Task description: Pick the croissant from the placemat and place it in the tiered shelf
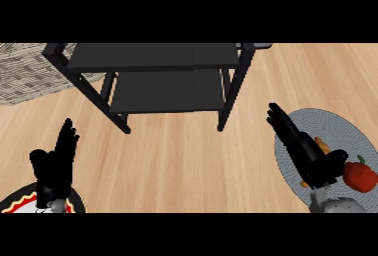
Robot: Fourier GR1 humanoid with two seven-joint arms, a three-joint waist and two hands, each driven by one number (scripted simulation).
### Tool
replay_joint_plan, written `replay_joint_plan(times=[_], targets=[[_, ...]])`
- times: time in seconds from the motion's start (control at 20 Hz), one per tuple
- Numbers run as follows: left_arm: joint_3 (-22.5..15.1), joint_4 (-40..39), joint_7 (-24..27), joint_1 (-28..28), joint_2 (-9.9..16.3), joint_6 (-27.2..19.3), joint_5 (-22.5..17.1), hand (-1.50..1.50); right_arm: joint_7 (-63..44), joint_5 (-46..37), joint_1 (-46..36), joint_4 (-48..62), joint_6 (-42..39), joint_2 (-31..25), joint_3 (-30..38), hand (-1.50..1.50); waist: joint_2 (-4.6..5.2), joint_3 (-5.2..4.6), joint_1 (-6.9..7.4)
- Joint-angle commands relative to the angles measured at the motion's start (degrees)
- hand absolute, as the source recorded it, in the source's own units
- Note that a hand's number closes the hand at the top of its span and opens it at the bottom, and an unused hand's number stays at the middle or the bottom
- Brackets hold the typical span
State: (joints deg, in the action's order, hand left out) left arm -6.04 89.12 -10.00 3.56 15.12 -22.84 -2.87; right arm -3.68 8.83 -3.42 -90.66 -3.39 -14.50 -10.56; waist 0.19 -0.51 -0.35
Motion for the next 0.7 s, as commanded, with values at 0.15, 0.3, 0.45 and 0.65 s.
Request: replay_joint_plan(times=[0.15,0.3,0.45,0.65], targets=[[1.79,-1.92,-3.33,1.37,0.84,3.53,-4.24,0.0,-0.43,-11.39,4.38,-6.13,15.03,-12.18,15.95,1.5,-1.2,0.06,-5.43],[2.3,-2.48,-3.95,2.92,0.19,3.82,-5.74,0.0,-7.17,-21.99,12.93,2.71,19.51,-21.78,21.71,1.5,0.7,-1.31,-10.47],[3.2,-2.5,-5.52,4.19,1.23,9.6,-10.97,0.0,-10.14,-17.99,17.53,1.39,29.09,-15.42,30.46,1.5,-0.77,0.21,-6.73],[0.99,-5.82,-6.22,-1.48,-0.14,11.62,-10.36,0.0,-7.98,-16.22,31.68,-14.84,26.78,-13.77,33.28,-1.5,-0.56,0.36,-3.4]])
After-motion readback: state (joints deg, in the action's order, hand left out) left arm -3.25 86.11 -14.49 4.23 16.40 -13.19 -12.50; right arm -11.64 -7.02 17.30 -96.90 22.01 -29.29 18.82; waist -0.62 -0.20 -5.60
